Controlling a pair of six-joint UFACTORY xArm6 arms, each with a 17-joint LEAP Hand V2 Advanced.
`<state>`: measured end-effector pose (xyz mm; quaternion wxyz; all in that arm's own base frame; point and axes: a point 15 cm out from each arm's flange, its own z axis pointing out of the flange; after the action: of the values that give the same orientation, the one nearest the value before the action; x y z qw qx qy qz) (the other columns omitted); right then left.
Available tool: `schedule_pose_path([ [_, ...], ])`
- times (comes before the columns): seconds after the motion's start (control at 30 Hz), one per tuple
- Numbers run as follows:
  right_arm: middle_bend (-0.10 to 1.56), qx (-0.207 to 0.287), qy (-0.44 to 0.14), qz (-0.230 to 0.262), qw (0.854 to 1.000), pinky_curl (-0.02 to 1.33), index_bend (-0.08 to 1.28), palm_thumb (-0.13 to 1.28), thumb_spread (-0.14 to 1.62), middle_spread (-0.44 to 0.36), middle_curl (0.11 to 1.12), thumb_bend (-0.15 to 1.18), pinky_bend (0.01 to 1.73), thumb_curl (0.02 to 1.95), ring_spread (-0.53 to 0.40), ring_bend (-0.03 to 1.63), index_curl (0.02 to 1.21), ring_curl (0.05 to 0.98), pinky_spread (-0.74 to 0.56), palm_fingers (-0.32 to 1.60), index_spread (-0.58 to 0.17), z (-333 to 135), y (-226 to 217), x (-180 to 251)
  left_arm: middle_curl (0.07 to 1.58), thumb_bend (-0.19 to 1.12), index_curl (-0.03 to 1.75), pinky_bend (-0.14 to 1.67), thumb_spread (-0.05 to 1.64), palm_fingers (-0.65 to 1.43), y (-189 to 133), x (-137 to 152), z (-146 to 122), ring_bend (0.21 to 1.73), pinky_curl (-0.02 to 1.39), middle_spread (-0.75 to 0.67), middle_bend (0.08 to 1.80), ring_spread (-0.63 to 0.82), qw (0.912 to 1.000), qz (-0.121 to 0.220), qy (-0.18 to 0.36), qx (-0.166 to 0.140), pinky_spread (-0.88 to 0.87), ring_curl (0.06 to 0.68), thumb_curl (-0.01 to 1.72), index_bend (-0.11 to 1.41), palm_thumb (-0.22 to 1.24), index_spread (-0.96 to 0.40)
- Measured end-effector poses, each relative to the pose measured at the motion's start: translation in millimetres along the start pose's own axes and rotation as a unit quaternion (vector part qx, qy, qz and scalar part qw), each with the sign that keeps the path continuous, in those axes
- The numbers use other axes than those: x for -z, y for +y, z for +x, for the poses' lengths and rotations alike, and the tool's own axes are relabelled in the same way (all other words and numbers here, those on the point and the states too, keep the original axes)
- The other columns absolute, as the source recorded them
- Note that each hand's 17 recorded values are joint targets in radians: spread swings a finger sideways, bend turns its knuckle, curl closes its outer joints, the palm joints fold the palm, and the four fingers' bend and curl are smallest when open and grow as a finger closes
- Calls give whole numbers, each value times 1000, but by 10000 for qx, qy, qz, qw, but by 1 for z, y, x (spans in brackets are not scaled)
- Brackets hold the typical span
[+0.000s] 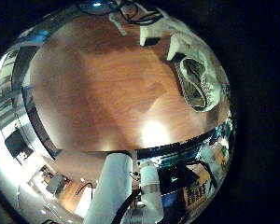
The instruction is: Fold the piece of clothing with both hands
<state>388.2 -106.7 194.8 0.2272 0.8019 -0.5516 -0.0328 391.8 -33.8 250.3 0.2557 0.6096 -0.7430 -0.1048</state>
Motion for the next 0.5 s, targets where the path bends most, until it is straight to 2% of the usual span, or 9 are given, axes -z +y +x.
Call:
schedule_pose_path([
  [0.17, 193, 11, 221, 769, 9968, 342, 132, 350, 1075, -71, 342, -11, 557, 295, 79, 438, 228, 269, 400, 64, -381, 3, -5, 15, 295, -5, 379, 355, 1417, 89, -1, -15, 15, 639, 376, 304, 177, 407, 9998, -150, -12, -155, 419, 227, 446, 182, 545, 27],
  [0.33, 197, 34, 258, 878, 9958, 343, 138, 387, 1083, -76, 342, -18, 587, 299, 62, 454, 223, 273, 396, 55, -386, 1, -5, 21, 293, -4, 379, 356, 1418, 90, -6, -26, 27, 637, 371, 305, 177, 410, 9994, -158, -99, -296, 425, 226, 446, 181, 544, 27],
  [0.5, 198, 185, 305, 889, 9954, 339, 142, 399, 1080, -79, 343, -22, 602, 301, 54, 466, 224, 275, 393, 51, -387, -9, -19, 26, 293, -3, 376, 359, 1423, 90, -9, -30, 26, 637, 367, 306, 177, 412, 9993, -173, -98, -303, 427, 227, 449, 179, 548, 27],
])
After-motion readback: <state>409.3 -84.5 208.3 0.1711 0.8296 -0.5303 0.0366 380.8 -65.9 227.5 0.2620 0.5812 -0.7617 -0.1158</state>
